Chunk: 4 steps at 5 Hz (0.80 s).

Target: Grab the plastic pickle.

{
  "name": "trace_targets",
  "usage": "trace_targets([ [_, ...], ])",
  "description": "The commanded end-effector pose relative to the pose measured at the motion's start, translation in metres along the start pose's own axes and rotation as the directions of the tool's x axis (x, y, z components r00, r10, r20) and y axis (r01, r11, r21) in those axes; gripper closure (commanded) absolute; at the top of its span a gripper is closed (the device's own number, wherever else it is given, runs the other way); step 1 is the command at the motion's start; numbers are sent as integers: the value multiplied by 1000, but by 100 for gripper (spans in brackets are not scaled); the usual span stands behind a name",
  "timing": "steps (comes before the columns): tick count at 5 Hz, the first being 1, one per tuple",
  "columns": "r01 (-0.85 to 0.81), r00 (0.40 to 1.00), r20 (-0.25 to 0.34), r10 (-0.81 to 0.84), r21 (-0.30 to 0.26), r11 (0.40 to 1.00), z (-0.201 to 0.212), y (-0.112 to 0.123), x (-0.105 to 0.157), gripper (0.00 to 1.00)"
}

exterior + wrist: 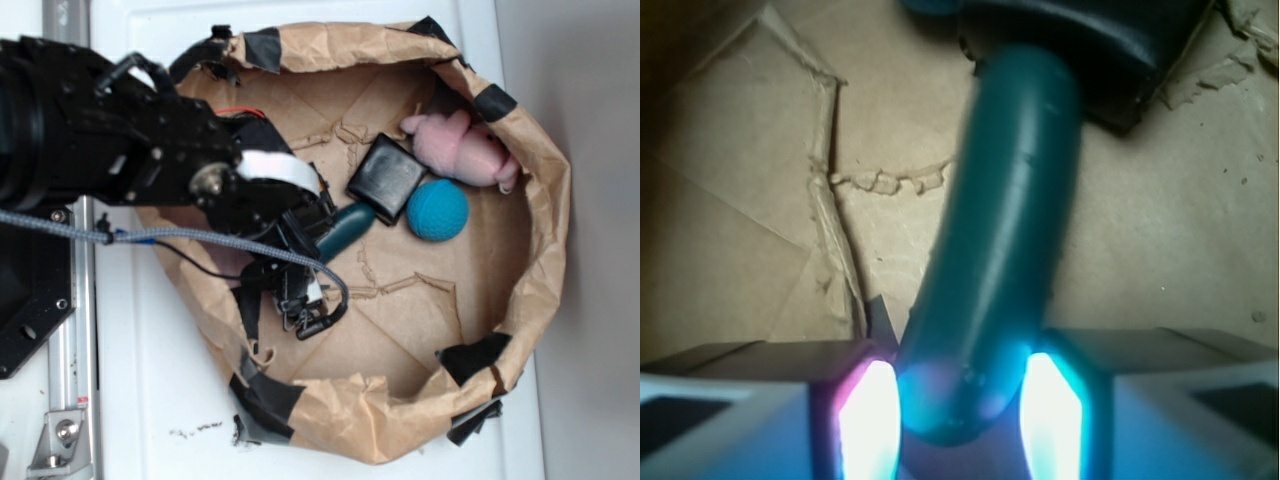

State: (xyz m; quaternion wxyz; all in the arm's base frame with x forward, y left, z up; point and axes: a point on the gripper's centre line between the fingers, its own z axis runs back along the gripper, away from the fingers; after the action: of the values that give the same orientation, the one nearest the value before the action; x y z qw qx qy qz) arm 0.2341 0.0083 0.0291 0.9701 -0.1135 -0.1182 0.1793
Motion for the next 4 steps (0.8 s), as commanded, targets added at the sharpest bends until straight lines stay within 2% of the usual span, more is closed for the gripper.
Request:
trace_targets([
  [1,121,991,43,-126,109,987,43,-18,17,100],
  [2,165,986,4,-168,167,972,68,-25,23,100],
  [3,194,978,-116,-174,189,963,90,-30,26,100],
  [4,254,957,-197,-211,225,941,106,-33,23,100],
])
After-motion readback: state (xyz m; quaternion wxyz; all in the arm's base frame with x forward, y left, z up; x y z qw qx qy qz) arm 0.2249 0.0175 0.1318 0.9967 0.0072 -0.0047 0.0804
